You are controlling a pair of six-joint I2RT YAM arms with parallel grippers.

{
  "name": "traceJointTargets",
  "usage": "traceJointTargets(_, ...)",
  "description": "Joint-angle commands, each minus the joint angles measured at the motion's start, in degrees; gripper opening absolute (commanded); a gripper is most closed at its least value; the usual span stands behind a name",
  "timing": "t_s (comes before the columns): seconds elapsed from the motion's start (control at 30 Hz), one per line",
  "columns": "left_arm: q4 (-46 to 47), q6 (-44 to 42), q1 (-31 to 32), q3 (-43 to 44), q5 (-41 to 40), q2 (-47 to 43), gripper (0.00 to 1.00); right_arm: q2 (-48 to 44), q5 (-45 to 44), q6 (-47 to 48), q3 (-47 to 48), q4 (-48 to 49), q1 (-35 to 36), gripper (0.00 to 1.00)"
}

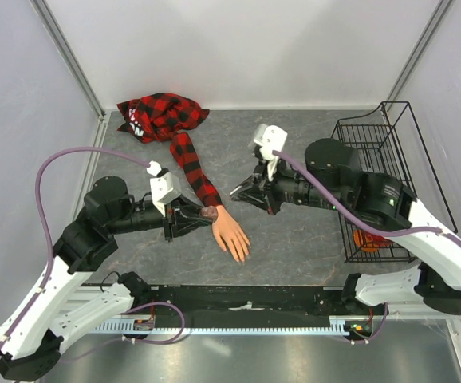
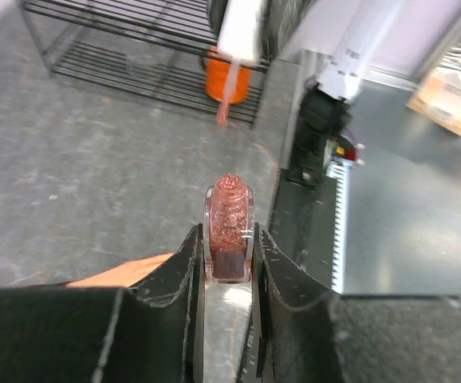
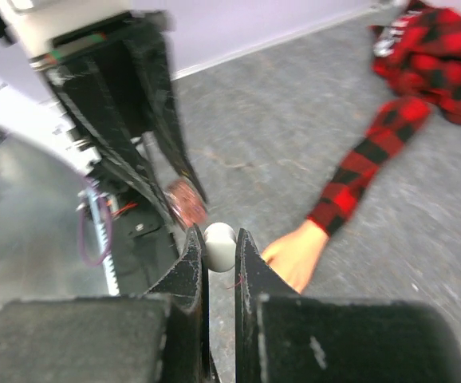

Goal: Paint the nails

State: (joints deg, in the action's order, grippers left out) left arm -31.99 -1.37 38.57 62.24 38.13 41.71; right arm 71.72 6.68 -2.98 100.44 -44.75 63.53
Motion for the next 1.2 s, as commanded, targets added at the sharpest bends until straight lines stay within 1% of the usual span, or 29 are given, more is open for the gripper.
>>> traceJointTargets(0.0,8.94,-0.74,-0.42,-2.99,-9.37,-3.47,0.02,-5.36,-15.00,-4.57,-3.75,4.41,-0.16,0.00)
traceJointTargets(0.03,10.61,-0.66,-0.42,-4.74,-13.30,-4.70,0.02,-7.37,-17.03,-5.79,-6.72,4.85,-0.07,0.00)
traceJointTargets(0.07,15.50,-0.48,-0.42,-5.80,-15.61,-5.49,0.02,-8.61,-20.09,-6.59,-8.93,5.55,-0.16,0.00)
traceJointTargets(0.1,18.42,-0.22,-0.42,-8.94,-17.63,-6.29,0.02,-11.14,-21.34,-7.21,-13.91,6.07,-0.07,0.00)
traceJointTargets(0.13,22.28,0.05,-0.42,-10.63,-20.96,-7.60,0.02,-12.38,-22.23,-8.60,-16.57,7.47,-0.16,0.00)
traceJointTargets(0.17,28.50,0.83,-0.42,-12.30,-23.08,-8.13,0.02,-13.44,-22.67,-9.31,-19.47,8.36,-0.25,0.00)
traceJointTargets(0.2,32.04,1.71,-0.42,-16.14,-25.19,-8.57,0.02,-15.45,-22.59,-9.93,-25.59,9.32,-0.33,0.00)
traceJointTargets(0.23,36.34,3.54,-0.42,-18.18,-28.43,-9.45,0.02,-16.26,-22.50,-11.68,-28.43,11.25,-0.59,0.00)
traceJointTargets(0.27,43.52,4.35,-0.42,-20.21,-29.94,-9.81,0.02,-16.87,-21.98,-12.39,-31.16,12.14,-0.77,0.00)
traceJointTargets(0.3,46.89,4.96,-0.42,-24.49,-31.00,-10.07,0.02,-18.18,-21.45,-13.01,-36.49,14.67,-0.86,0.00)
traceJointTargets(0.37,54.79,5.85,-0.42,-28.12,-32.59,-9.29,0.02,-19.51,-20.31,-13.54,-41.88,18.19,-1.30,0.00)
traceJointTargets(0.4,56.14,5.94,-0.42,-30.31,-32.51,-8.50,0.02,-20.30,-19.43,-13.54,-46.52,21.95,-1.56,0.00)
traceJointTargets(0.47,58.35,6.37,-0.42,-31.38,-32.42,-4.74,0.02,-20.05,-17.94,-13.71,-49.98,24.79,-3.31,0.00)
traceJointTargets(0.63,63.97,7.17,-0.42,-32.53,-30.14,4.33,0.02,-15.83,-6.87,-12.05,-57.72,32.52,-9.98,0.00)
traceJointTargets(0.7,68.18,7.60,-0.34,-35.07,-30.74,7.31,0.02,-15.13,-4.32,-11.78,-61.13,36.55,-11.57,0.00)
traceJointTargets(0.73,73.77,8.56,-0.25,-36.38,-31.62,8.02,0.02,-14.69,-1.87,-11.78,-62.29,38.14,-13.15,0.00)
traceJointTargets(0.77,76.43,8.49,-0.07,-38.75,-32.23,8.99,0.02,-14.60,-0.71,-11.96,-63.43,39.64,-13.95,0.00)
traceJointTargets(0.9,81.46,6.47,1.60,-40.70,-36.89,13.12,0.02,-11.96,1.05,-13.27,-68.36,46.66,-14.92,0.00)
traceJointTargets(1.0,87.34,5.94,2.56,-42.72,-38.39,15.50,0.02,-11.78,2.38,-14.06,-72.48,51.67,-14.92,0.00)
traceJointTargets(1.07,89.98,5.50,2.83,-43.51,-39.89,17.69,0.02,-12.04,0.89,-13.54,-73.54,51.96,-14.84,0.00)
traceJointTargets(1.17,90.52,4.45,3.62,-43.52,-39.62,19.89,0.02,-12.48,-1.92,-13.45,-73.64,49.77,-14.84,0.00)
